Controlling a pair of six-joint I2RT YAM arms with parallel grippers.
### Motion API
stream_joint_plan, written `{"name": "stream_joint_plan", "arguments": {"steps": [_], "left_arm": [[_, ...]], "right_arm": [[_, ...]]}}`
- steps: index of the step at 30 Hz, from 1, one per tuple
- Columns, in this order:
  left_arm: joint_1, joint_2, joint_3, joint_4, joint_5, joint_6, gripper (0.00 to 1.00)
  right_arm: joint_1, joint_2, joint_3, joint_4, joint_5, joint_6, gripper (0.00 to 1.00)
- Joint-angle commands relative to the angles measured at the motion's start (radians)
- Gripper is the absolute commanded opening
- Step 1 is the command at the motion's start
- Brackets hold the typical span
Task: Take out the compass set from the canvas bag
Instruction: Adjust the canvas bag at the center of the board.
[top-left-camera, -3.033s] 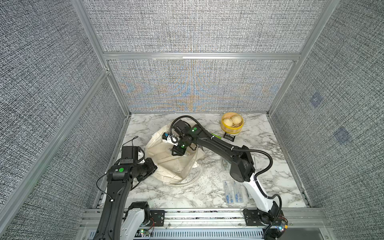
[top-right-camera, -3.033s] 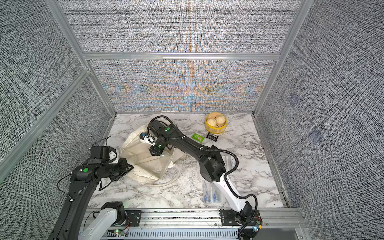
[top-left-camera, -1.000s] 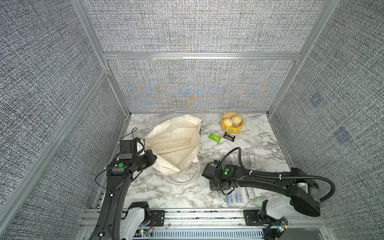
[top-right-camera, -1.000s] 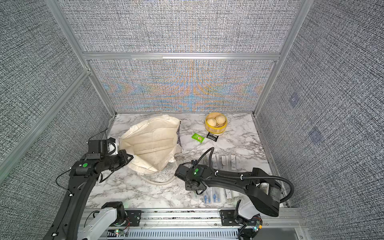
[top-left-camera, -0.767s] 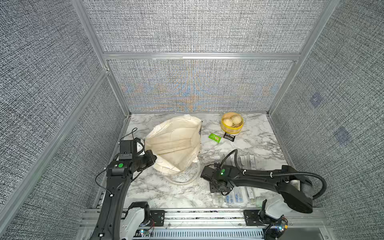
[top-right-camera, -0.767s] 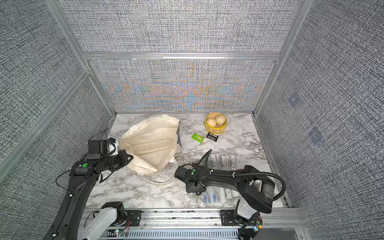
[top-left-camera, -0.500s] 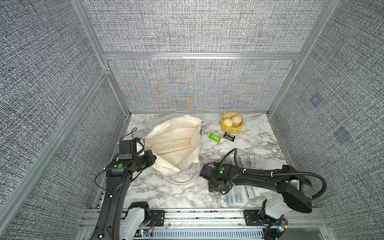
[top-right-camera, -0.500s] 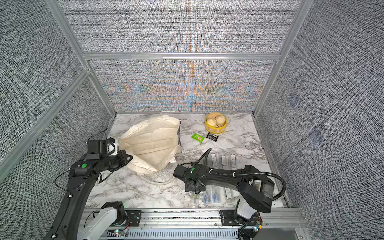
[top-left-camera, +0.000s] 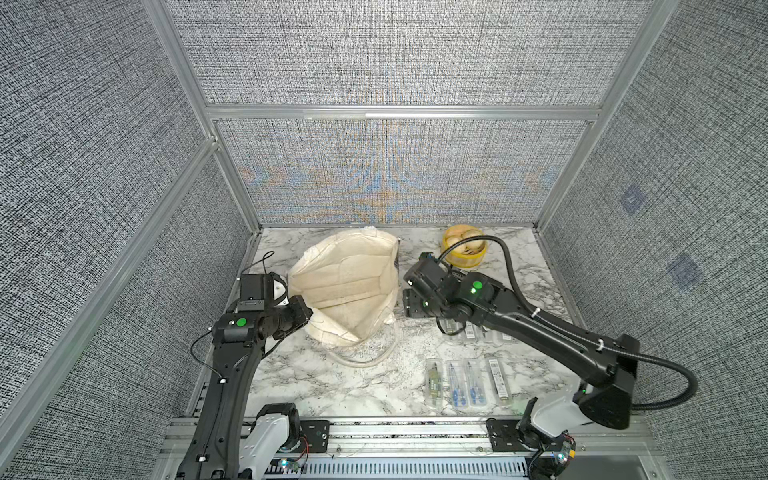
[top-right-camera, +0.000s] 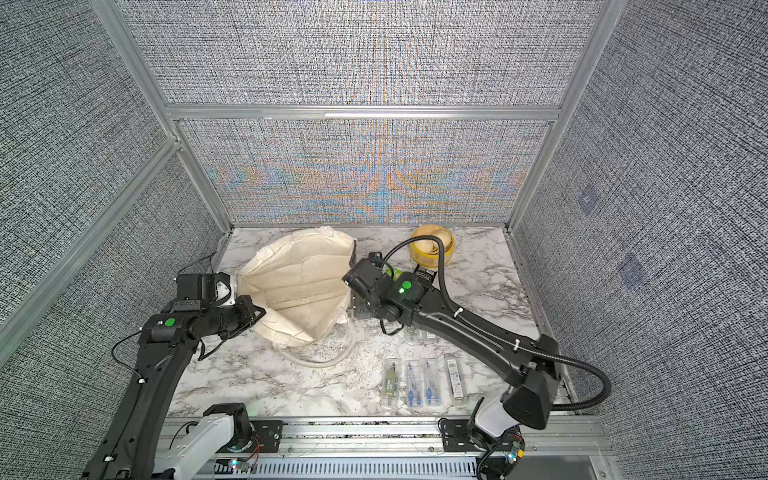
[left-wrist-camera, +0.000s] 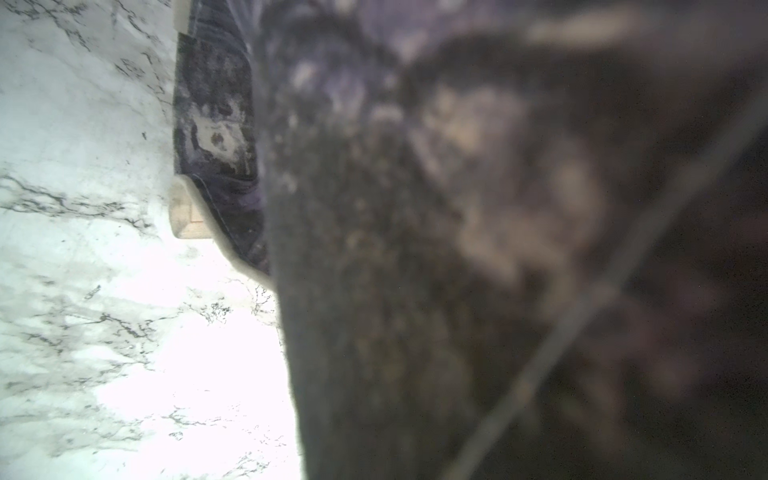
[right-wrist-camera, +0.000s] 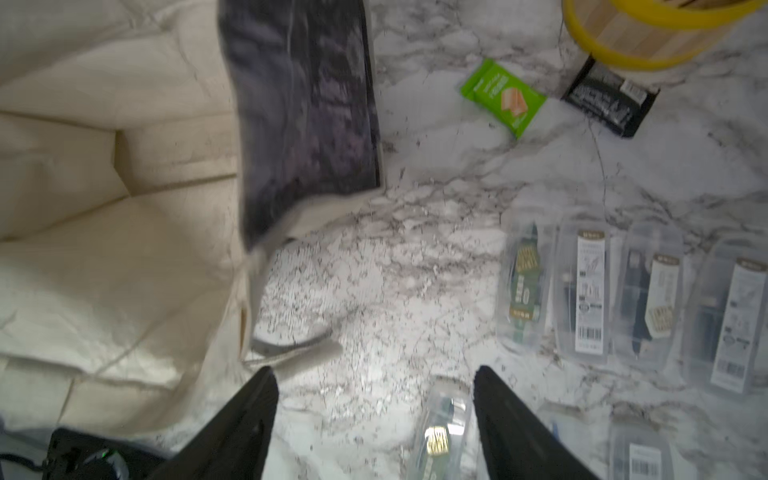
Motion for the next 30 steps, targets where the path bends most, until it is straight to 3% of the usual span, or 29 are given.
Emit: {"name": "stream_joint_plan", "arguments": {"steps": [1, 4, 9, 13, 14, 20, 22, 23, 24, 27, 30], "left_arm": [[0.002, 0.008, 0.017, -0.004, 0.003, -0.019, 0.0], [0.002, 0.025, 0.049, -0.028, 0.005, -0.023, 0.0], [0.002, 0.047, 0.055, -0.019, 0.038, -0.051, 0.0], [0.002, 0.071, 0.069, -0.03, 0.069, -0.067, 0.0], [0.002, 0.074, 0.075, -0.034, 0.07, -0.069, 0.0], [0.002, 0.081, 0.087, -0.061, 0.071, -0.06, 0.0], [0.002, 0.092, 0.109, -0.093, 0.053, -0.021, 0.0], [0.002, 0.099, 0.128, -0.112, 0.03, 0.006, 0.18], [0.002, 0.105, 0.147, -0.131, 0.006, 0.034, 0.26], [0.002, 0.135, 0.215, -0.174, -0.063, 0.109, 0.38], [0.002, 0.168, 0.322, -0.231, -0.143, 0.183, 0.44]], "right_arm": [[-0.046, 0.063, 0.077, 0.137, -0.117, -0.117, 0.74], [-0.019, 0.074, 0.162, 0.104, -0.143, -0.149, 0.75], [-0.034, 0.049, 0.017, 0.211, -0.113, -0.127, 0.76], [-0.055, 0.144, 0.032, 0.202, -0.158, -0.122, 0.75], [-0.055, 0.17, 0.052, 0.175, -0.17, -0.12, 0.72], [-0.055, 0.185, 0.109, 0.18, -0.189, -0.156, 0.23], [-0.063, 0.18, 0.133, 0.17, -0.178, -0.175, 0.16], [-0.075, 0.185, 0.162, 0.137, -0.182, -0.182, 0.13], [-0.086, 0.2, 0.204, 0.089, -0.191, -0.193, 0.1], [-0.113, 0.243, 0.338, -0.049, -0.232, -0.238, 0.04], [-0.148, 0.302, 0.47, -0.164, -0.297, -0.288, 0.02]]}}
